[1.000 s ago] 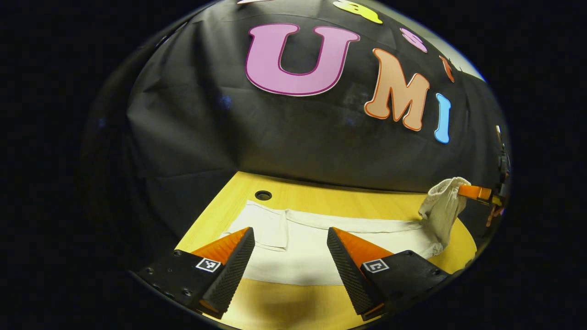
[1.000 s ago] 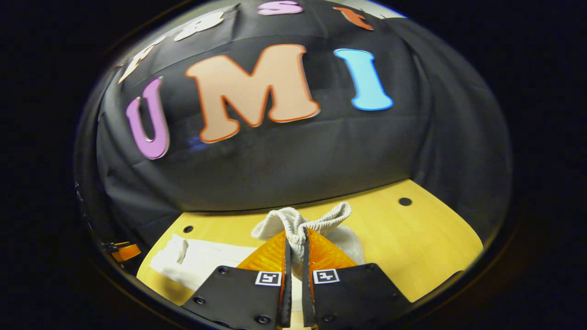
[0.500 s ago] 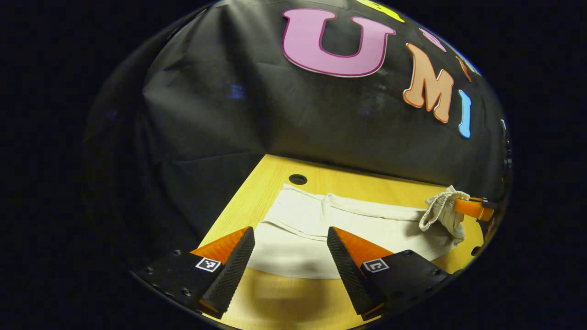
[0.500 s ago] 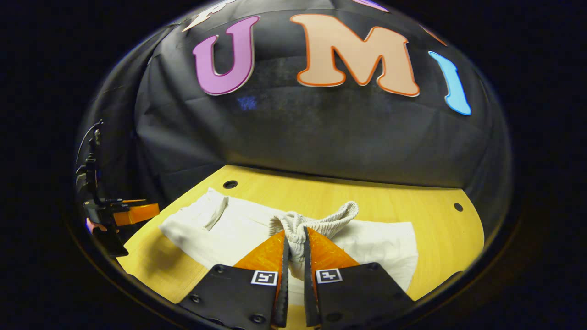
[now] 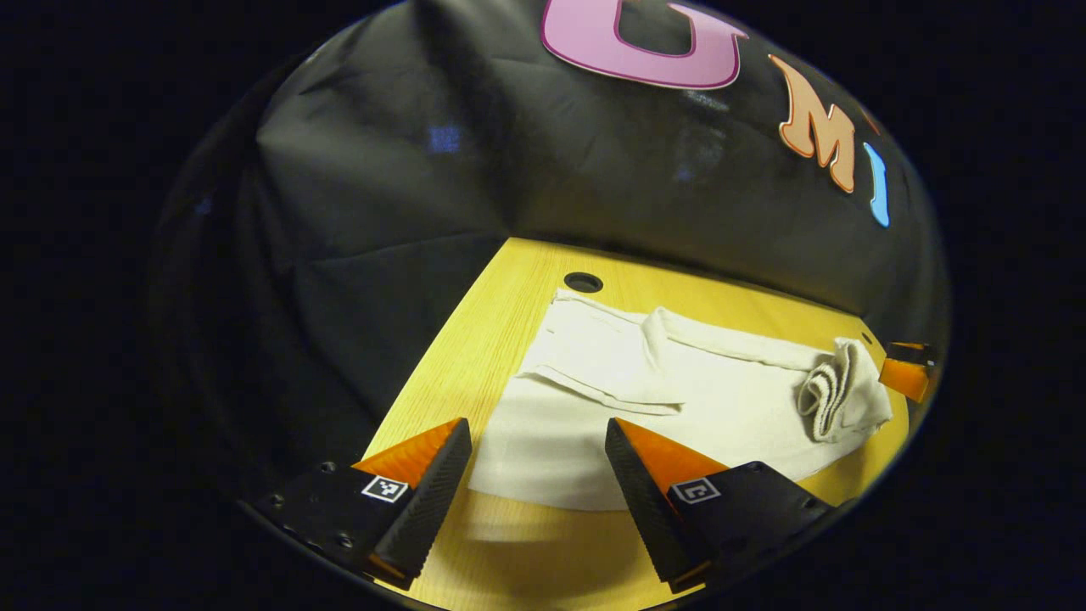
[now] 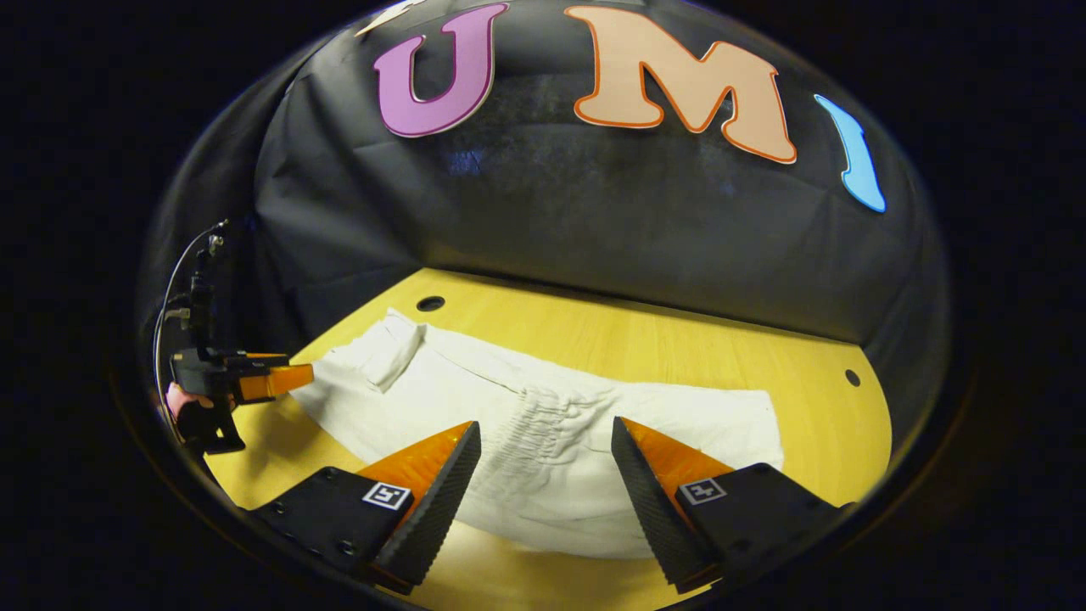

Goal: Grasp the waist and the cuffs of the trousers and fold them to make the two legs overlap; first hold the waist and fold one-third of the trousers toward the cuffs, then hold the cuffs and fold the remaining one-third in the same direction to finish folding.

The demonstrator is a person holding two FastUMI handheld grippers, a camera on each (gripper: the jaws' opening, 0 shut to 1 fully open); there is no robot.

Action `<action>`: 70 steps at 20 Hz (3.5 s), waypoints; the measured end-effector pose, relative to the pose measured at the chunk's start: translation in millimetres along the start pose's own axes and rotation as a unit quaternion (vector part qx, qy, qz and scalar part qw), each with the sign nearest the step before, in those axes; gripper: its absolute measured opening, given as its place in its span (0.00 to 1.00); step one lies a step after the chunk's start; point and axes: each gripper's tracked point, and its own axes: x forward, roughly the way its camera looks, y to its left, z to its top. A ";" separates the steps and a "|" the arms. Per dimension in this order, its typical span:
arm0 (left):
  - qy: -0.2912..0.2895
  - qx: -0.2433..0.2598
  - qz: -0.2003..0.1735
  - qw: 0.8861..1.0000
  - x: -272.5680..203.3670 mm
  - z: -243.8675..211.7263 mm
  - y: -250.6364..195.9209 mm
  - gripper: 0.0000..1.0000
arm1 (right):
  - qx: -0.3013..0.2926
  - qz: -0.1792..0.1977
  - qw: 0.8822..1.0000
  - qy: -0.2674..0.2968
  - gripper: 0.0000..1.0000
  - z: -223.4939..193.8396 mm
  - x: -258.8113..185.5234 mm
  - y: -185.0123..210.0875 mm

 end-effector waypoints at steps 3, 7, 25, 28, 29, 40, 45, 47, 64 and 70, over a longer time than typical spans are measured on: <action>0.018 0.007 0.007 1.000 -1.1 -3.2 2.8 0.96 | 0.021 -0.006 1.000 0.013 0.99 -10.7 -2.0 -5.6; 0.036 0.019 0.015 0.999 2.3 -13.0 5.5 0.95 | 0.043 -0.015 0.999 0.027 0.98 -25.2 -6.8 -18.9; 0.011 -0.025 -0.012 1.000 4.4 -4.7 -22.2 0.00 | 0.051 -0.057 0.997 0.025 0.99 -35.5 -47.1 -59.6; -0.013 -0.038 -0.025 0.999 -3.4 9.9 -31.0 0.00 | 0.059 -0.068 0.996 0.023 0.99 -37.3 -55.7 -69.2; -0.027 -0.043 -0.034 0.998 -6.9 18.9 -36.2 0.00 | 0.060 -0.072 0.995 0.022 0.99 -37.7 -58.9 -72.1; -0.096 -0.046 -0.107 0.989 -55.5 87.4 -148.7 0.00 | 0.054 -0.080 0.995 -0.001 0.99 -35.4 -107.0 -106.6; -0.131 -0.031 -0.135 0.982 -83.0 121.3 -226.5 0.00 | 0.053 -0.068 0.996 0.003 0.98 -54.1 -130.9 -134.2; -0.144 -0.020 -0.147 0.978 -92.0 130.2 -259.4 0.00 | 0.060 -0.059 0.996 0.006 0.99 -61.1 -142.1 -145.7; -0.085 0.113 -0.231 0.963 -100.4 46.3 -504.8 0.00 | 0.104 -0.086 0.991 0.008 0.94 -94.4 -184.6 -265.8; -0.023 0.174 -0.236 0.956 -75.2 -19.4 -541.1 0.06 | 0.102 -0.089 0.991 0.021 0.98 -106.5 -186.7 -266.3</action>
